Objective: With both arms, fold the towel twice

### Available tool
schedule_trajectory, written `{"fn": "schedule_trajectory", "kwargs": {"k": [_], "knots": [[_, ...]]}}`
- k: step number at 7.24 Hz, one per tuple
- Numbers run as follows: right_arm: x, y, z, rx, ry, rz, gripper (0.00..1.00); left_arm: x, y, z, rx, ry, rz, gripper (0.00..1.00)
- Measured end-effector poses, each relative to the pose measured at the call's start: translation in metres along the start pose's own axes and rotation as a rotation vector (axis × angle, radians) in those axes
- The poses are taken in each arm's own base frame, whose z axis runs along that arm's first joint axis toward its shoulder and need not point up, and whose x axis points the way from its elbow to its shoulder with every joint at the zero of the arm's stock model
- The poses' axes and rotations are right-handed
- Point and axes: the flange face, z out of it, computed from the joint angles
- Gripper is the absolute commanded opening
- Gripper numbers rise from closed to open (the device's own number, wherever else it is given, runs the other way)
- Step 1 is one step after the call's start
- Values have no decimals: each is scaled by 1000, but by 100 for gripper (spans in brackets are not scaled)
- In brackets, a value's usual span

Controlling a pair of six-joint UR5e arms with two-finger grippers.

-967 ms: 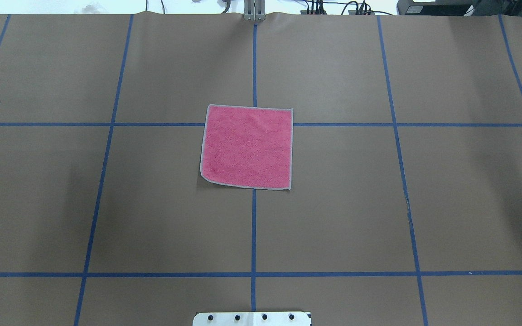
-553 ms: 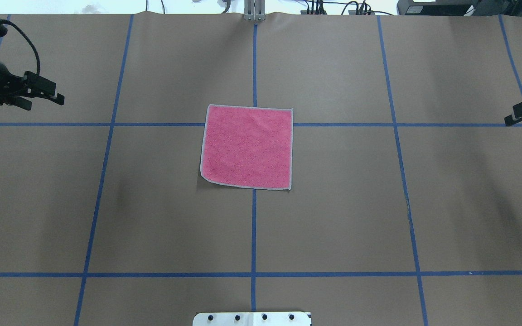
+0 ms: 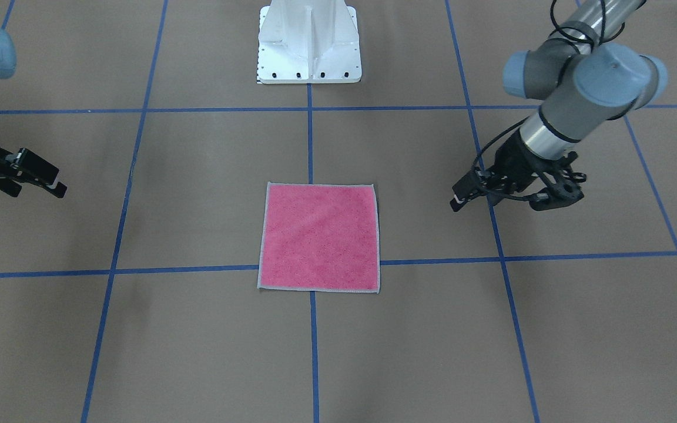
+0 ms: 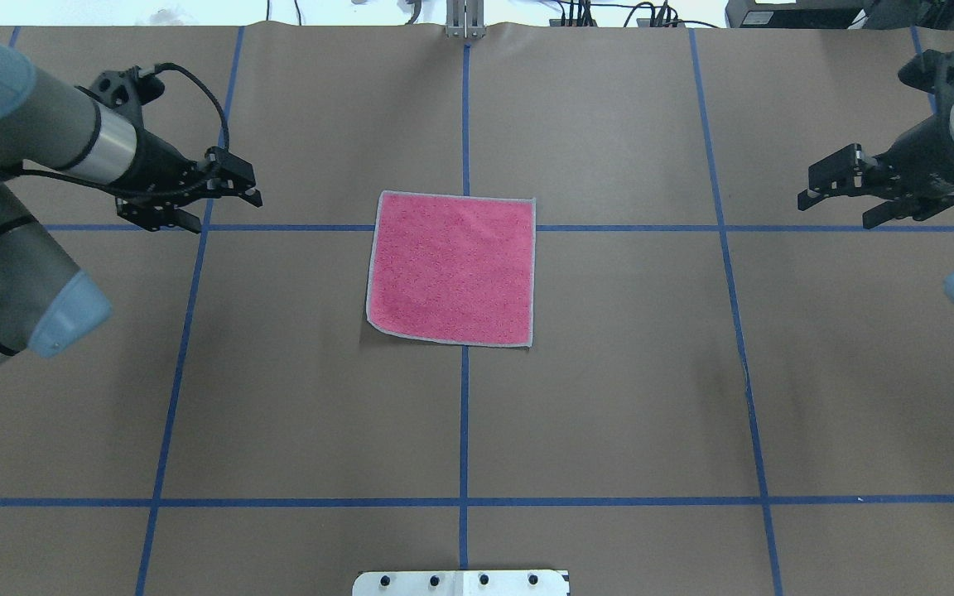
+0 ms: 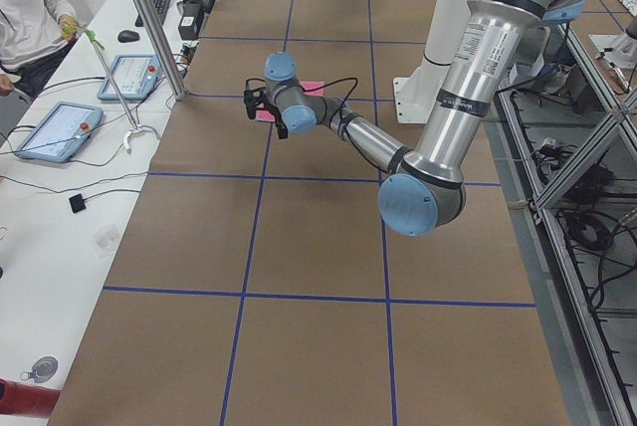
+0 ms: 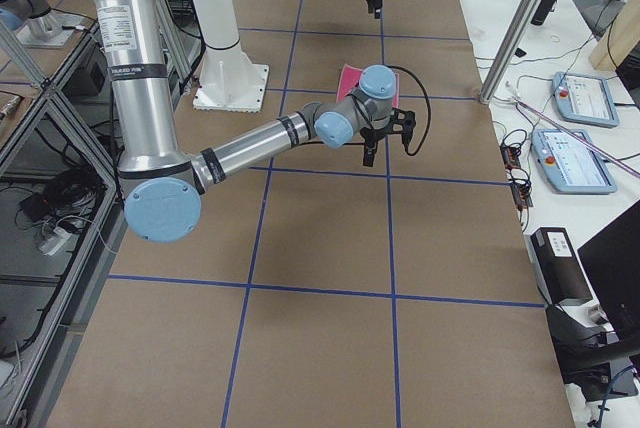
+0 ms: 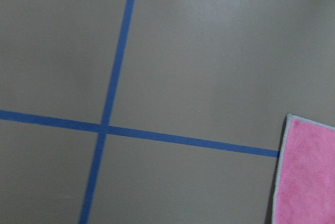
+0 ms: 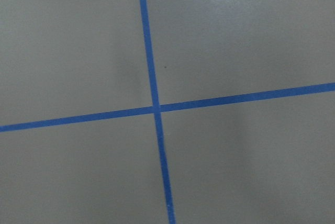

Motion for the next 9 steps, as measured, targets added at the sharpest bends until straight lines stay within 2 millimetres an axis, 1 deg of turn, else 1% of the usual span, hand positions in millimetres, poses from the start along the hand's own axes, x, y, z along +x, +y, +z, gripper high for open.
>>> {"fn": "schedule_trajectory", "kwargs": {"k": [1, 2, 3, 4, 5, 6, 7, 9], "knots": [[-39, 11, 15, 18, 0, 59, 99, 18, 20, 17, 4, 3, -43, 100], [-79, 27, 30, 32, -8, 124, 98, 31, 38, 29, 4, 6, -79, 100], [-114, 43, 44, 42, -20, 190, 98, 42, 53, 40, 4, 9, -106, 100], [-138, 58, 55, 51, -27, 236, 98, 54, 69, 51, 3, 12, -121, 100], [-155, 71, 67, 58, -29, 260, 98, 65, 88, 64, 4, 14, -130, 100], [-165, 82, 77, 68, -27, 272, 98, 73, 105, 75, 7, 14, -141, 97], [-172, 92, 86, 79, -23, 280, 98, 78, 116, 82, 7, 14, -149, 86], [-184, 111, 104, 98, -63, 282, 99, 84, 127, 89, 20, 17, -159, 60]]}}
